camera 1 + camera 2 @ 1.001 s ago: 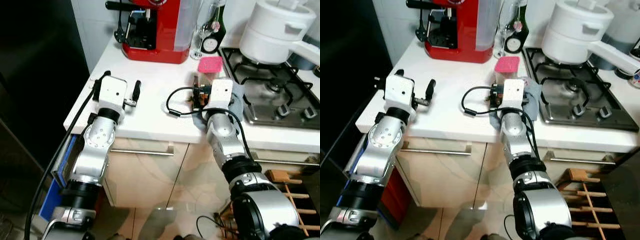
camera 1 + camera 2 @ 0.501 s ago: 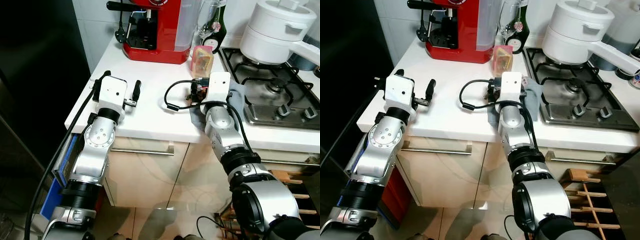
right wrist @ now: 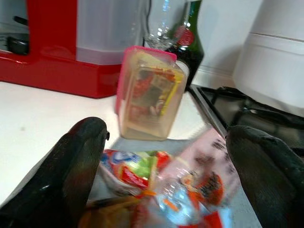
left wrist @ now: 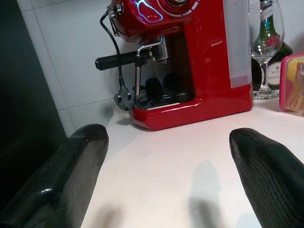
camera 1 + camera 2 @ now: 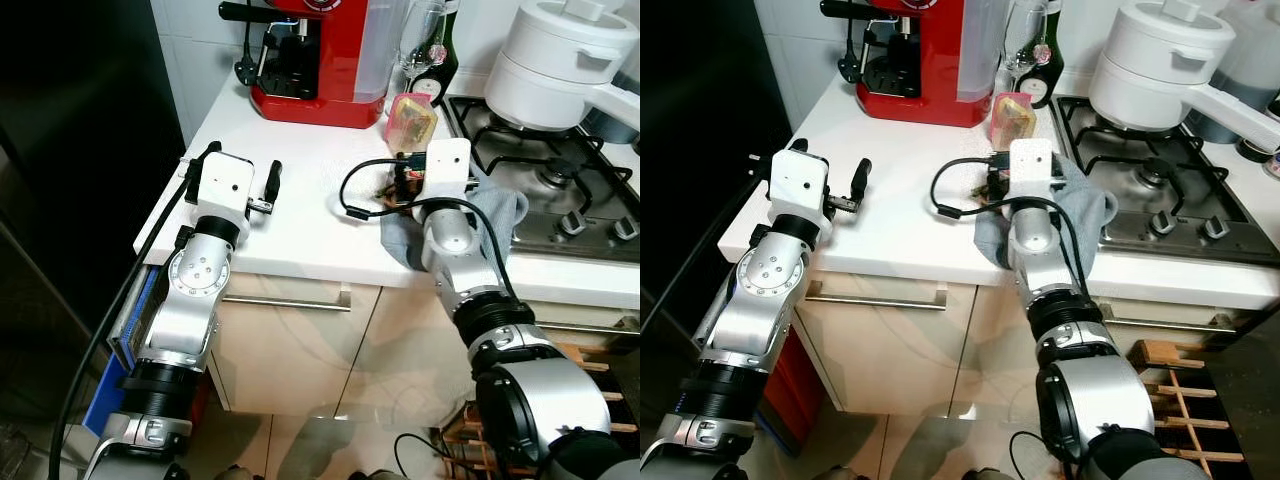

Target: Restocking fridge

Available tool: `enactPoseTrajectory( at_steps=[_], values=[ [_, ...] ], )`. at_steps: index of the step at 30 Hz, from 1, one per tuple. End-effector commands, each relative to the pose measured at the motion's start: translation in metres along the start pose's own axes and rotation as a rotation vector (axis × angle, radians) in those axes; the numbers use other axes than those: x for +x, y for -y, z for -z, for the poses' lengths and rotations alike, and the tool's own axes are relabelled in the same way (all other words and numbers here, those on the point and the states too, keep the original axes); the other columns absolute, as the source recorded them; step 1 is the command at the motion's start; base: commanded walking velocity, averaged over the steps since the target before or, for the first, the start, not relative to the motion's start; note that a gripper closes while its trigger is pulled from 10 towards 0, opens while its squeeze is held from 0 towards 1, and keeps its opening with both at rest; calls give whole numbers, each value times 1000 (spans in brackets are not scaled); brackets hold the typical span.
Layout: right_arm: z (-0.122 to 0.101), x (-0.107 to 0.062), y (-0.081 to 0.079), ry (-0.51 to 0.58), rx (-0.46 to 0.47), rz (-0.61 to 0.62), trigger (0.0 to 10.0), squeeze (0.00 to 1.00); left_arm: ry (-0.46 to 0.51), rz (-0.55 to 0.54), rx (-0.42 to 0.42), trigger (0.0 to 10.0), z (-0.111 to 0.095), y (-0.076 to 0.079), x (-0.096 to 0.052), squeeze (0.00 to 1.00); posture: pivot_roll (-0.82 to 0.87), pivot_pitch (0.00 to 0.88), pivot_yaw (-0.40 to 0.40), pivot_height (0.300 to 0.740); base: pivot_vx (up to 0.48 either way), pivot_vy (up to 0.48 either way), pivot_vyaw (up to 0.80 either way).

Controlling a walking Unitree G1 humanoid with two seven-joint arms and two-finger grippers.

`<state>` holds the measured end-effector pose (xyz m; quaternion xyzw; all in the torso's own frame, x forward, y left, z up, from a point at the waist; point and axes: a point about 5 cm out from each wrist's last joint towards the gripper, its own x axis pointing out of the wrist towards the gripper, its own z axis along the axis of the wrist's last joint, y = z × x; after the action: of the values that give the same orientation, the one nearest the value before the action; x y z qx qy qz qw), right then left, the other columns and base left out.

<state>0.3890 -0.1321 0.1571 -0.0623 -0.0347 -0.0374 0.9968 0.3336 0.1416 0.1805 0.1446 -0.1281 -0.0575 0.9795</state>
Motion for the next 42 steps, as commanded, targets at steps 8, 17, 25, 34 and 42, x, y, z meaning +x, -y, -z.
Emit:
enactPoseTrajectory(
  at_steps=[8,17,25,34,42],
  values=[
    [9,0,-9,-137,331,-3,10000,0,2,9,7,10000,-2,-1,3,0,18,0,-55,740,0,0,0],
    [19,0,-15,-303,615,7,10000,0,-1,14,13,10000,-1,-1,1,0,24,0,-55,740,0,0,0],
    [29,-3,-30,-460,762,-37,10000,0,0,12,17,10000,-2,-2,4,0,32,0,-55,740,0,0,0],
    [36,-5,-32,-546,849,-53,0,0,-5,-3,23,10000,-2,-6,2,0,55,0,-67,740,0,0,0],
    [35,-7,-42,-564,904,-93,0,0,-7,-1,25,10000,-2,-6,3,0,59,0,-67,740,0,0,0]
  ],
)
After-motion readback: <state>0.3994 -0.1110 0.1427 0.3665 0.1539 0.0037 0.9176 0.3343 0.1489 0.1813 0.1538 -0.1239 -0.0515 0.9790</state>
